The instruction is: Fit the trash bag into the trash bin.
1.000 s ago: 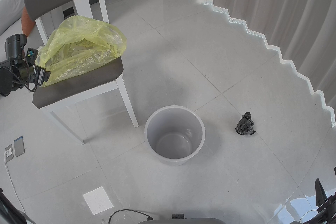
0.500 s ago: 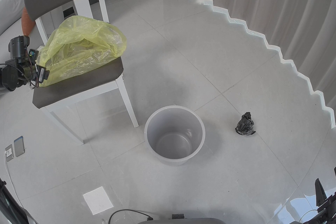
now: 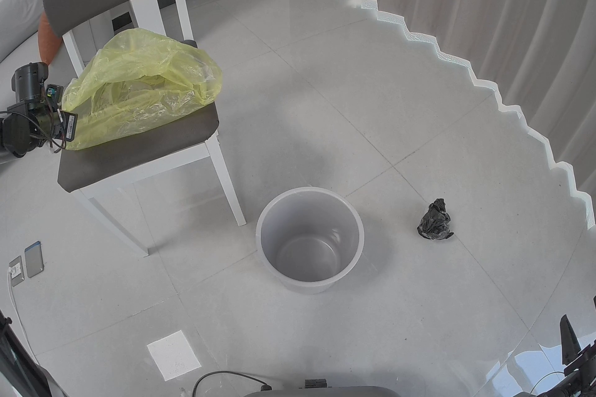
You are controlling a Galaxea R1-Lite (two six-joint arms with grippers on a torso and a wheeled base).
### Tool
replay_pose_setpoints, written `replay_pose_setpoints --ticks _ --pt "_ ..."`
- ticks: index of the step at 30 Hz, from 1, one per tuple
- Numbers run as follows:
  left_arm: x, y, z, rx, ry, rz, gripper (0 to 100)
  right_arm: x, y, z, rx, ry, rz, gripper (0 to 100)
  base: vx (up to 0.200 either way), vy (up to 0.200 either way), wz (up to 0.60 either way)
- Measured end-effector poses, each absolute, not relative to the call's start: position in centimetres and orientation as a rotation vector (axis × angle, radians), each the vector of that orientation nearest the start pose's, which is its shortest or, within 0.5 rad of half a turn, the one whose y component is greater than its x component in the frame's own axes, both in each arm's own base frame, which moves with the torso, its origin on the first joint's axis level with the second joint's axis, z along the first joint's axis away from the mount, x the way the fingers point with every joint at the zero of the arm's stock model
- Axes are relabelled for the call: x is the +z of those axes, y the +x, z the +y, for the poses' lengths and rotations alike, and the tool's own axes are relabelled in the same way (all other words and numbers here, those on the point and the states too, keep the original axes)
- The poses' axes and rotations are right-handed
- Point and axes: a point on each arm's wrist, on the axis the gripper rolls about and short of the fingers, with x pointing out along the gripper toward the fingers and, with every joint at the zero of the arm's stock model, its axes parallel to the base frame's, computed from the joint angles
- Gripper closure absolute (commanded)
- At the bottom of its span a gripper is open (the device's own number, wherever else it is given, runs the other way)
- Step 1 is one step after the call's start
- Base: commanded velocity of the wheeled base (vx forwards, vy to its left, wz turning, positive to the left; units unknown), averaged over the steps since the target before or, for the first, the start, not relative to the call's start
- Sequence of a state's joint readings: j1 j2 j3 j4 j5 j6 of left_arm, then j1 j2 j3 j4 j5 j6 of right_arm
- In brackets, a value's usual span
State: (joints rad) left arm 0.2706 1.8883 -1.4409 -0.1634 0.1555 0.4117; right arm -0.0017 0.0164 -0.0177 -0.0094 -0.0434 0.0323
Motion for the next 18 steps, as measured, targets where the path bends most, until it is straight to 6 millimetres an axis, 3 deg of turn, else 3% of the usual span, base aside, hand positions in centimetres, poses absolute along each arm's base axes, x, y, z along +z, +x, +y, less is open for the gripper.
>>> replay_pose_setpoints --ticks 4,10,13,18 --pt "25.4 36.6 10.0 0.322 0.322 0.333 100 9.0 -2.4 -0.1 -0.036 0.088 -0.069 0 0.000 0.000 0.00" --pt "28.1 35.8 7.6 0.238 0.248 0.233 100 14.1 -3.6 0.0 0.003 0.153 -0.176 0 0.000 0.000 0.00" --pt "30.7 34.8 5.1 0.167 0.230 0.165 100 16.7 -3.6 0.0 0.043 0.141 -0.182 0 0.000 0.000 0.00" --pt "35.2 31.7 -0.9 -0.006 0.219 0.062 100 20.1 -2.8 0.1 0.103 0.124 -0.171 0 0.000 0.000 0.00"
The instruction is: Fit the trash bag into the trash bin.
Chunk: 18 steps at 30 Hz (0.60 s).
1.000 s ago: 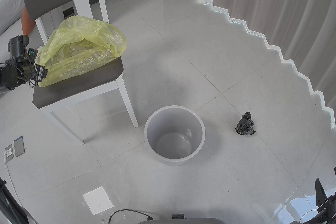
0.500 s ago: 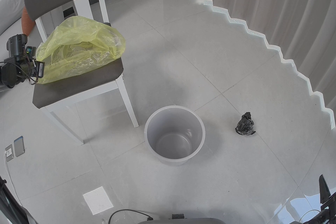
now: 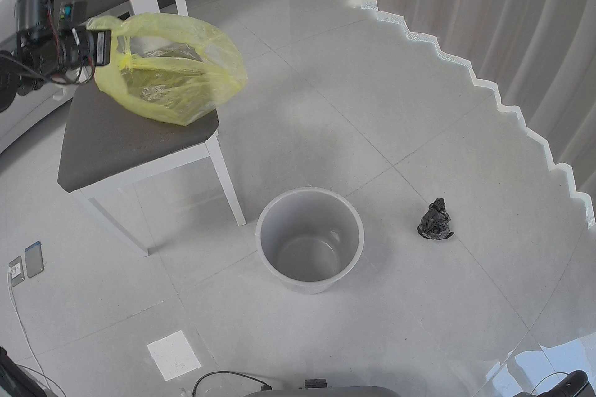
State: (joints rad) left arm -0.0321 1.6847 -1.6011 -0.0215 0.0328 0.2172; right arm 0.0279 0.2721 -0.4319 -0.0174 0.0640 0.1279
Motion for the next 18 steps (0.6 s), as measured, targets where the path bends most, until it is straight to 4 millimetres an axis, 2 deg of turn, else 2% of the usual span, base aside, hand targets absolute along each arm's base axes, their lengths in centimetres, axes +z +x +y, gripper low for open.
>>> replay_pose_setpoints --ticks 5,9,13,18 --pt "39.3 27.2 -7.2 -0.195 0.211 -0.063 100 22.7 -1.2 0.2 0.154 0.113 -0.136 0 0.000 0.000 0.00" --pt "41.9 23.4 -10.8 -0.314 0.207 -0.142 100 24.6 0.6 0.4 0.192 0.102 -0.095 0 0.000 0.000 0.00" --pt "43.7 20.0 -13.3 -0.419 0.240 -0.204 100 26.3 3.4 0.6 0.229 0.097 -0.032 0 0.000 0.000 0.00" --pt "44.7 16.6 -15.0 -0.506 0.319 -0.260 100 27.9 7.1 0.8 0.259 0.097 0.042 0 0.000 0.000 0.00"
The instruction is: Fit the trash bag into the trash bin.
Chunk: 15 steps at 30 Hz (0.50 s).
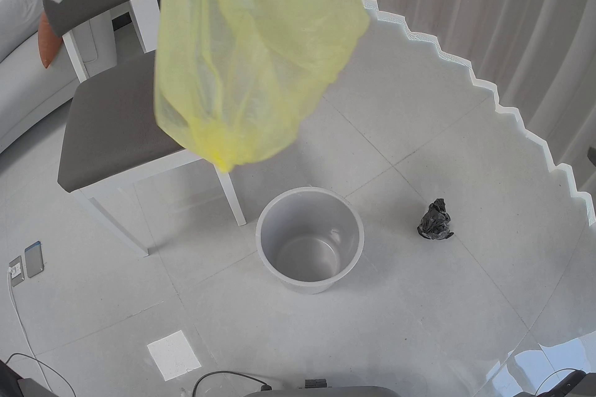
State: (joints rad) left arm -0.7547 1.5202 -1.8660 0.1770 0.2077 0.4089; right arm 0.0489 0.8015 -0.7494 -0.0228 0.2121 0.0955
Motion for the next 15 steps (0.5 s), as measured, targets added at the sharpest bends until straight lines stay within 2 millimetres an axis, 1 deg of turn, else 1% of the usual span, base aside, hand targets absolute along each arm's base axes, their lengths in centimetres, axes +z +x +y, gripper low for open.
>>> replay_pose_setpoints --ticks 1,3,7,11,15 --pt "44.7 15.9 -15.3 -0.528 0.354 -0.265 100 28.3 8.1 0.9 0.265 0.099 0.057 0 0.000 0.000 0.00" --pt "44.5 15.1 -15.5 -0.556 0.407 -0.263 100 28.8 9.4 1.0 0.271 0.100 0.071 0 0.000 0.000 0.00" --pt "43.7 13.8 -15.8 -0.609 0.525 -0.264 100 30.1 11.6 1.2 0.281 0.103 0.081 0 0.000 0.000 0.00" --pt "42.9 13.2 -16.0 -0.649 0.634 -0.278 100 31.0 13.4 1.3 0.302 0.108 0.090 0 0.000 0.000 0.00" --pt "42.4 12.8 -16.1 -0.698 0.672 -0.292 100 31.6 14.7 1.4 0.320 0.126 0.103 0 0.000 0.000 0.00"
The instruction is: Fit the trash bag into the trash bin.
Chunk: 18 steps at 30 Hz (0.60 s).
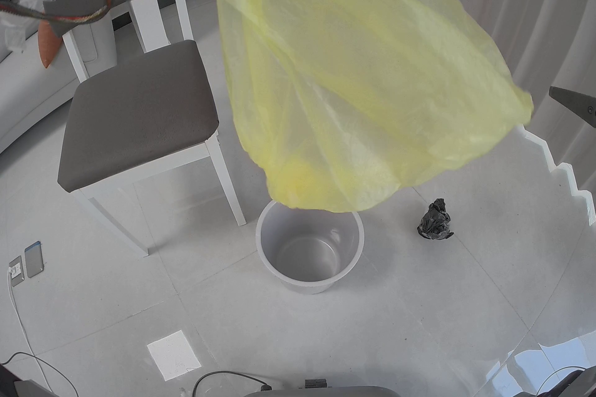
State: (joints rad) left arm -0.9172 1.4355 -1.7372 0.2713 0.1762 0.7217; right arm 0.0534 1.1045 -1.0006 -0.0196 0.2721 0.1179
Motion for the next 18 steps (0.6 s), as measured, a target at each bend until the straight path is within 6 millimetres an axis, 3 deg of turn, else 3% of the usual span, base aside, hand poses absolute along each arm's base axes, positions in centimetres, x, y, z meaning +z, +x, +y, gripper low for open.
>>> replay_pose_setpoints --ticks 8,13,18 --pt "42.7 12.7 -16.4 -0.699 0.666 -0.309 100 29.8 15.3 1.6 0.372 0.174 0.248 0 0.000 0.000 0.00" --pt "42.9 12.8 -16.4 -0.684 0.661 -0.312 100 28.4 13.3 1.8 0.431 0.180 0.317 0 0.000 0.000 0.00" --pt "43.1 12.8 -16.3 -0.663 0.658 -0.312 100 27.4 9.9 2.4 0.515 0.170 0.353 0 0.000 0.000 0.00"
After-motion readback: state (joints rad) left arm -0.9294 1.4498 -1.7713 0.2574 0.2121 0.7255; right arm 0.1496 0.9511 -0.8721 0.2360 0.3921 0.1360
